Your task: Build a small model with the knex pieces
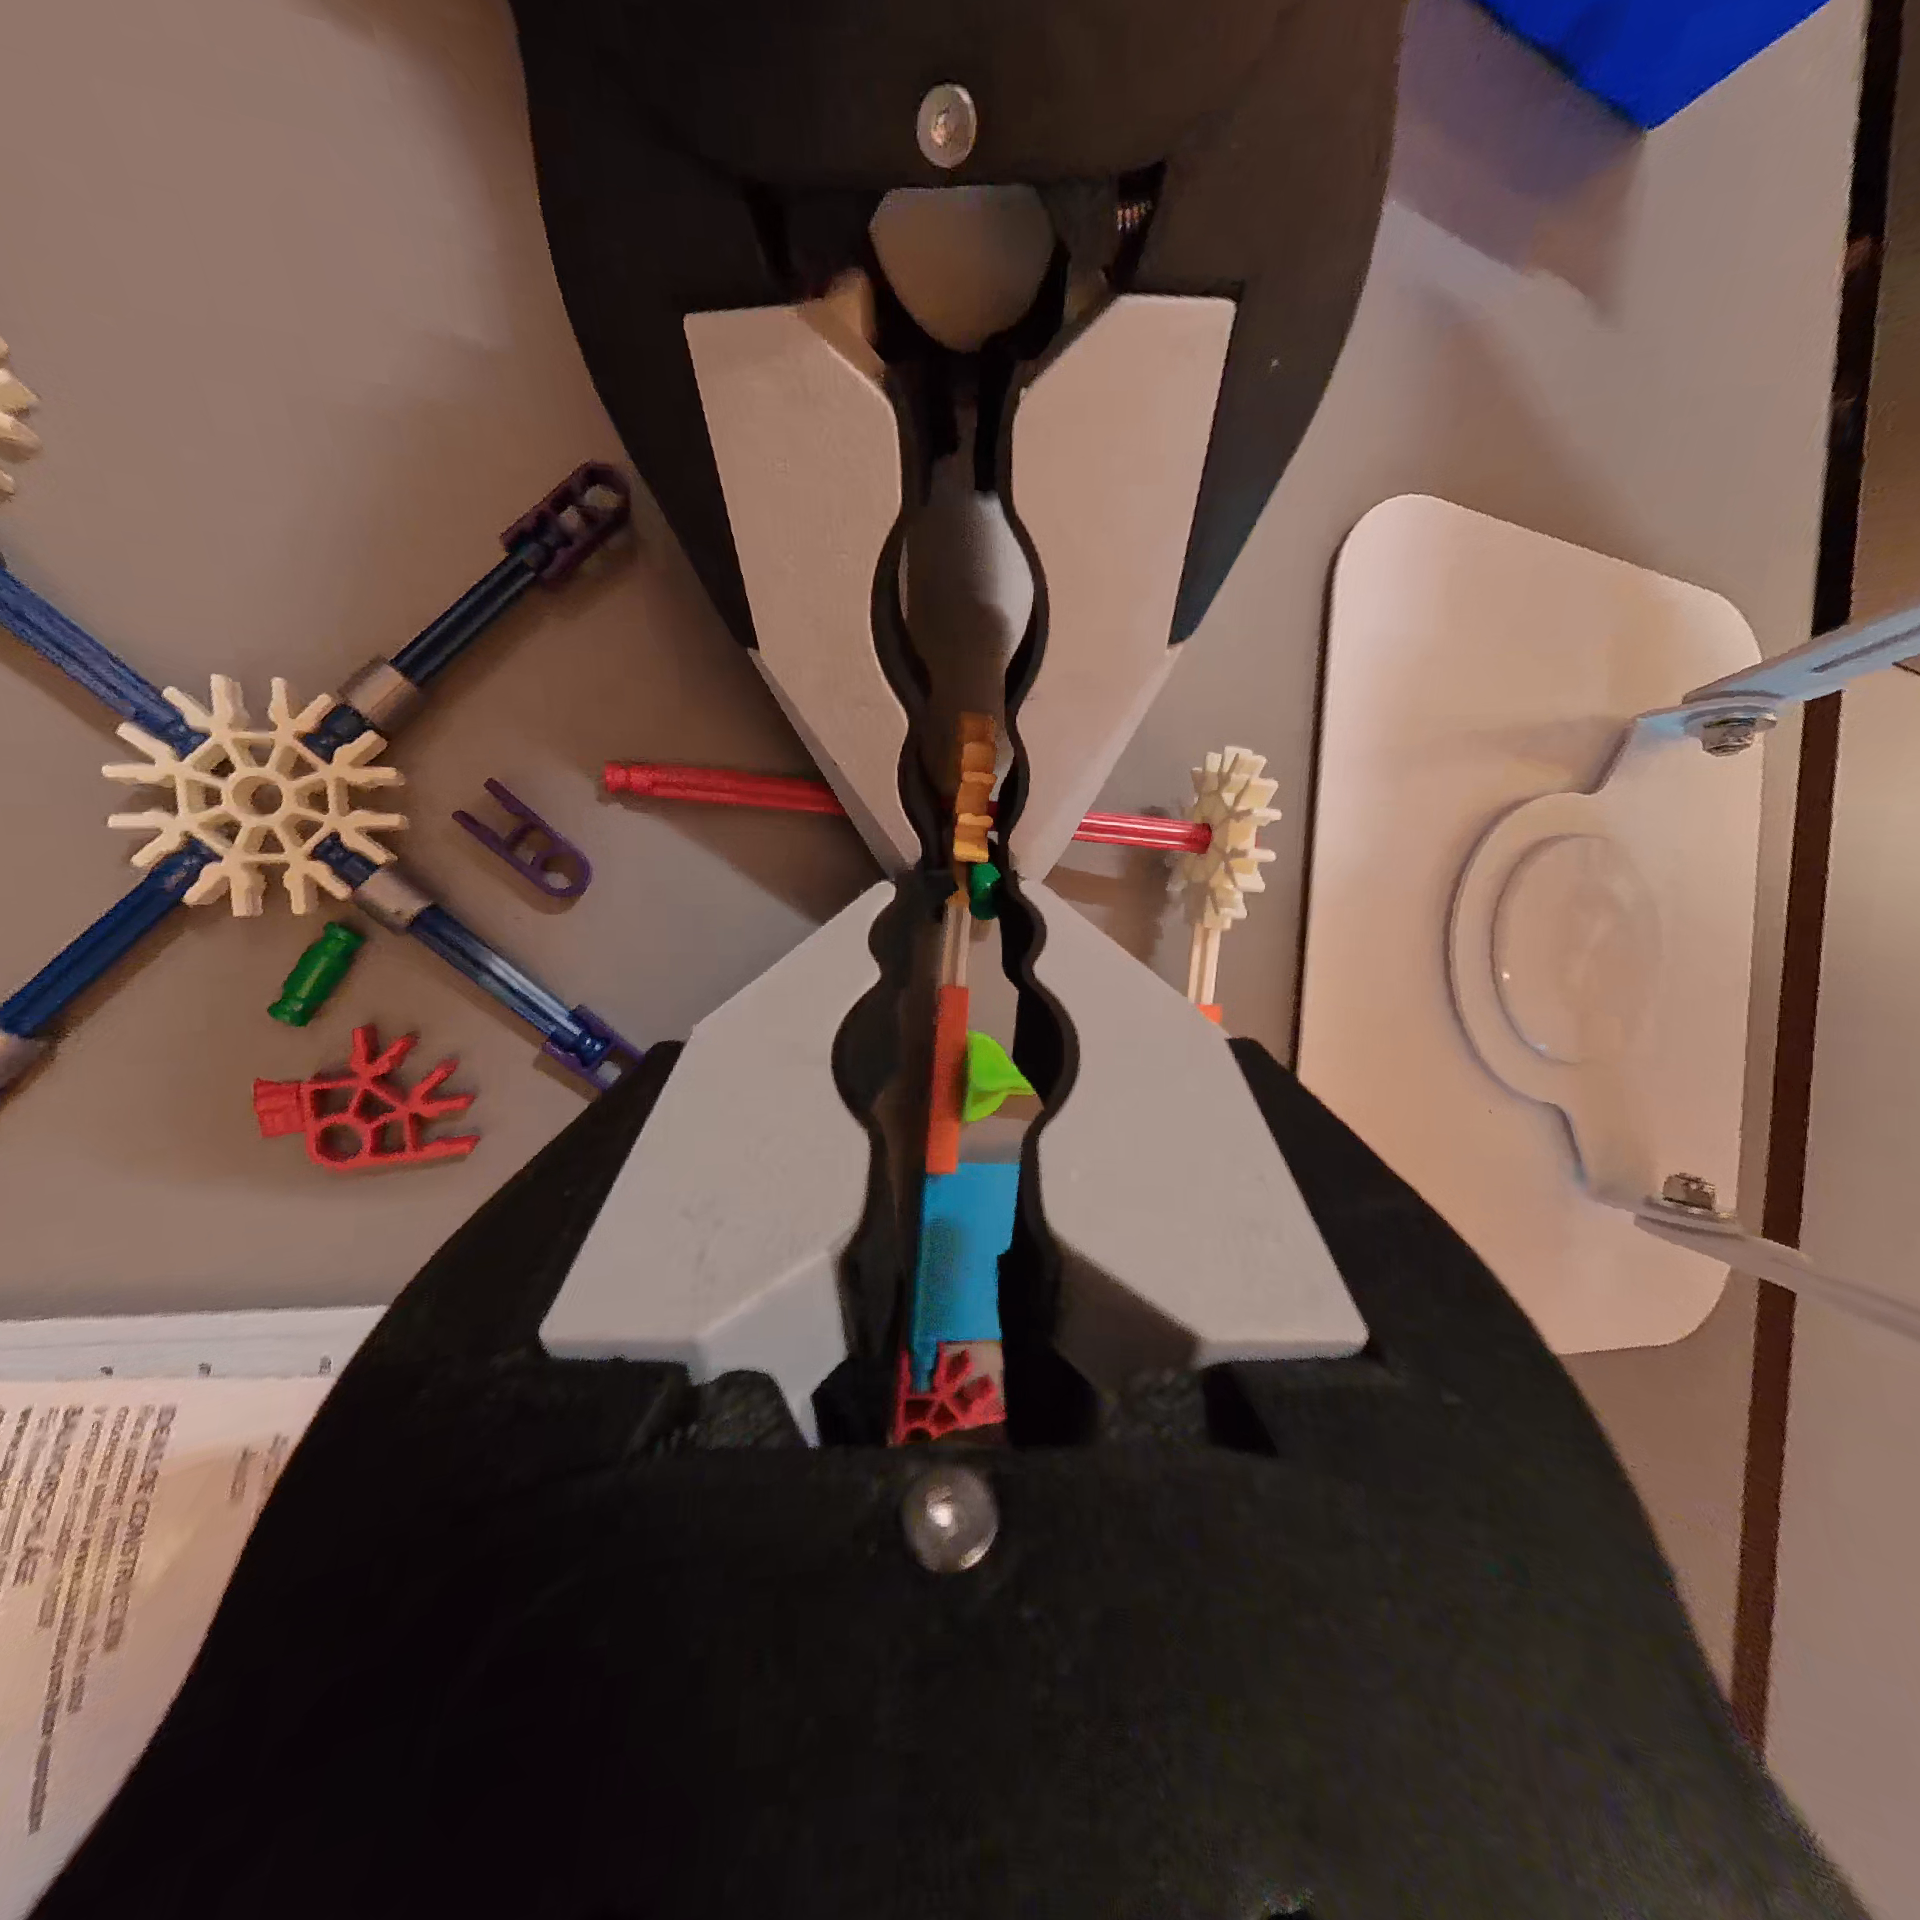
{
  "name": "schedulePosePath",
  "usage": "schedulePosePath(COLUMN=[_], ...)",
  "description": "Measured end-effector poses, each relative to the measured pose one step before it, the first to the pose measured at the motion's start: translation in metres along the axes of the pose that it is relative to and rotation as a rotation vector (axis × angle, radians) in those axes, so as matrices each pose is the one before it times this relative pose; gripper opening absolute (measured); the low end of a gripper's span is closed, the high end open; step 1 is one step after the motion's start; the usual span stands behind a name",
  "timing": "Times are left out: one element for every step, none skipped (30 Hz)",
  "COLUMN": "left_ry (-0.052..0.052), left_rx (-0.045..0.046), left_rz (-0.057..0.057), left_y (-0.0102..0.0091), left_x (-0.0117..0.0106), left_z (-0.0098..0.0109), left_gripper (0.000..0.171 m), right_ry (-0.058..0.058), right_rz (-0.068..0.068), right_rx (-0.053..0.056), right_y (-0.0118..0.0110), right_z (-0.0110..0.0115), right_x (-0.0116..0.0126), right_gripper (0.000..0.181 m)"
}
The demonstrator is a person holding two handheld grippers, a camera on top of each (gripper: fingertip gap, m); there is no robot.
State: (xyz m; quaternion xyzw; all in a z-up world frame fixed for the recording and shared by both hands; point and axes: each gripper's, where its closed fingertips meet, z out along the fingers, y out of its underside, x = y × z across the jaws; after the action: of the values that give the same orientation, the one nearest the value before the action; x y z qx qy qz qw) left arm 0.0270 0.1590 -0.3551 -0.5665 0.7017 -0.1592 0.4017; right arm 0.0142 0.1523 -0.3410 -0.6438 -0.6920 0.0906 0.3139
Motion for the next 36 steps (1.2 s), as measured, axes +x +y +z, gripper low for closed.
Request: schedulePosePath(left_ry=[-0.0145, 0.0003, 0.0059, -0.0141, -0.0071, 0.0084, 0.0031, -0.0063, 0.0, 0.0019, -0.0077, 0.0011, 0.0043, -0.0062, 0.0083, 0.0012, -0.013, -0.0096, 0.0104, 0.0, -0.003, 0.0034, 0.0002, -0.0084, -0.0023, 0.005, 0.0002, 0.0034, 0.0043, 0.0022, 0.0042, -0.0005, 0.0016, -0.0021, -0.0016, 0.0023], left_rx=[0.00396, 0.00143, -0.00634, -0.00487, 0.00247, 0.00573, 0.0023, -0.00155, 0.00076, 0.00027, -0.00262, -0.00279, -0.00061, 0.00258, -0.00436, -0.00227, 0.00118, 0.0021, 0.0026, 0.00452, -0.00201, -0.0035, 0.0011, 0.00145, -0.00313, -0.00316, -0.00173, -0.00251, -0.00461, 0.00035, 0.00517, 0.00491, 0.00047, -0.00055, 0.00045, -0.00037], left_rz=[0.0125, -0.0002, -0.0095, 0.0065, 0.0099, -0.0087, -0.0105, -0.0031, -0.0027, -0.0051, -0.001, 0.002, 0.0006, -0.0002, 0.0013, 0.0074, 0.0046, -0.0027, -0.0011, 0.0014, 0.0034, 0.0018, -0.0003, -0.0003, -0.0007, -0.0004, 0.0018, 0.0023, -0.0018, -0.0008, -0.0016, -0.0025, -0.006, -0.0027, 0.0026, 0.0013], left_y=[0.00073, 0.0009, 0.0013, 0.00122, 0.00043, 0.00015, 0.00047, 0.00062, 0.00053, 0.00052, 0.00107, 0.00075, 0.00042, -0.00003, 0.00075, 0.00025, -0.00019, -0.00017, -0.00001, -0.00057, 0.00038, 0.00056, -0.00015, -0.0002, 0.00043, 0.0004, 0.00035, 0.00072, 0.00084, -0.00022, -0.00102, -0.00066, -0.0001, 0.00006, -0.00009, -0.00004], left_x=[-0.00292, -0.00007, 0.00068, -0.00195, -0.00082, 0.00091, -0.00052, -0.00178, -0.00084, -0.00062, -0.0017, -0.00008, 0.00049, -0.00086, 0.00127, 0.0007, -0.00159, -0.00179, 0.00113, -0.00011, -0.00053, 0.00061, 0.00028, -0.00116, -0.00064, 0.00045, 0.00007, 0.00065, 0.00079, 0.00023, 0.00081, -0.00028, -0.00047, -0.00067, -0.00024, 0.00035], left_z=[-0.00113, -0.00054, -0.00038, -0.00012, -0.00044, -0.00039, -0.00026, -0.00032, -0.00048, -0.00045, -0.00037, -0.00054, -0.00069, -0.00019, 0.00022, 0.00021, 0.00007, 0.0001, -0.00045, -0.00057, -0.00018, -0.00018, 0.00009, 0.0001, 0.00004, 0.00001, -0.00003, 0.00017, 0.00039, 0.00014, -0.00004, 0.00009, -0.00002, 0.00034, 0.00028, 0.00016], left_gripper=[0.01, 0.01, 0.01, 0.011, 0.011, 0.011, 0.011, 0.01, 0.011, 0.011, 0.011, 0.013, 0.014, 0.014, 0.013, 0.013, 0.013, 0.013, 0.013, 0.013, 0.013, 0.013, 0.013, 0.013, 0.014, 0.013, 0.013, 0.013, 0.012, 0.012, 0.012, 0.011, 0.011, 0.011, 0.01, 0.011], right_ry=[0.0079, -0.0033, -0.0018, 0.0045, -0.003, -0.0089, -0.0017, 0.0019, -0.0022, -0.0019, -0.0003, -0.0003, 0.0032, -0.0012, -0.0079, 0.0005, 0.0124, 0.009, 0.0002, -0.0006, 0.0021, -0.0004, -0.0041, 0.0012, 0.0075, 0.0057, 0.0005, -0.001, -0.0004, -0.0025, -0.0006, 0.0029, 0.0017, -0.0012, -0.0037, -0.0055], right_rz=[0.0104, 0.0035, 0.003, 0.004, 0.0071, 0.0106, 0.0125, 0.0124, 0.0119, 0.0124, 0.0121, 0.0085, 0.0054, 0.0102, 0.0111, 0.0006, -0.0057, -0.0009, 0.005, 0.0047, 0.0029, 0.0033, 0.002, -0.0026, -0.005, -0.0028, -0.0018, -0.0016, -0.0006, -0.0015, -0.0007, 0.0015, 0.0031, 0.0048, 0.0053, 0.0053], right_rx=[0.0131, 0.0079, 0.0054, 0.0067, 0.0096, 0.0105, 0.011, 0.0125, 0.0126, 0.0125, 0.0111, 0.0045, 0.0024, 0.0108, 0.0123, 0.003, -0.003, 0.0001, 0.0024, 0.0009, 0.0008, 0.0025, 0.0046, 0.0051, 0.0013, -0.0005, 0.0006, -0.0002, -0.0019, -0.0021, -0.0006, 0.0018, 0.0067, 0.0077, 0.0033, 0.0039], right_y=[-0.00126, -0.00074, -0.00038, -0.00018, -0.00065, -0.00054, -0.00037, -0.0005, -0.00059, -0.0006, -0.00036, 0.00077, 0.00101, -0.0002, -0.00097, 0.00007, 0.00061, 0.00009, -0.00011, 0.00023, 0.00037, 0.00008, -0.00043, -0.00084, -0.00046, -0.00014, -0.00001, 0.00025, 0.00052, 0.00013, -0.00039, -0.00054, -0.00079, -0.0008, -0.00011, 0.00001], right_z=[0.00041, 0.0008, 0.00115, 0.00093, 0.00036, 0.00029, 0.00034, 0.00023, 0.0005, 0.00047, 0.0003, 0.00004, -0.00005, -0.00009, -0.00006, 0.0001, 0.00024, 0.00004, 0.00029, 0.00065, 0.00076, 0.00057, 0.00026, 0.00002, -0.00001, 0.00032, 0.00042, 0.00066, 0.00035, -0.0004, -0.00096, -0.00095, -0.00055, -0.00042, -0.00004, 0.00017], right_x=[0.00202, 0.00021, 0.0002, 0.00125, 0.00024, -0.00031, 0.00084, 0.0014, 0.0008, 0.00083, 0.0011, 0.00096, 0.00136, 0.0006, -0.00076, -0.00019, 0.00107, 0.00089, -0.00017, -0.00019, 0.00017, 0.0, -0.00072, -0.00059, 0.0003, 0.00018, -0.00055, -0.00077, -0.00039, -0.00058, 0.00016, 0.00094, 0.00083, 0.00048, 0.00021, -0.00021], right_gripper=[0.014, 0.015, 0.015, 0.015, 0.015, 0.015, 0.015, 0.015, 0.015, 0.015, 0.015, 0.013, 0.004, 0.004, 0.004, 0.004, 0.004, 0.005, 0.008, 0.012, 0.015, 0.016, 0.015, 0.013, 0.011, 0.012, 0.012, 0.01, 0.01, 0.01, 0.01, 0.01, 0.012, 0.012, 0.012, 0.012])
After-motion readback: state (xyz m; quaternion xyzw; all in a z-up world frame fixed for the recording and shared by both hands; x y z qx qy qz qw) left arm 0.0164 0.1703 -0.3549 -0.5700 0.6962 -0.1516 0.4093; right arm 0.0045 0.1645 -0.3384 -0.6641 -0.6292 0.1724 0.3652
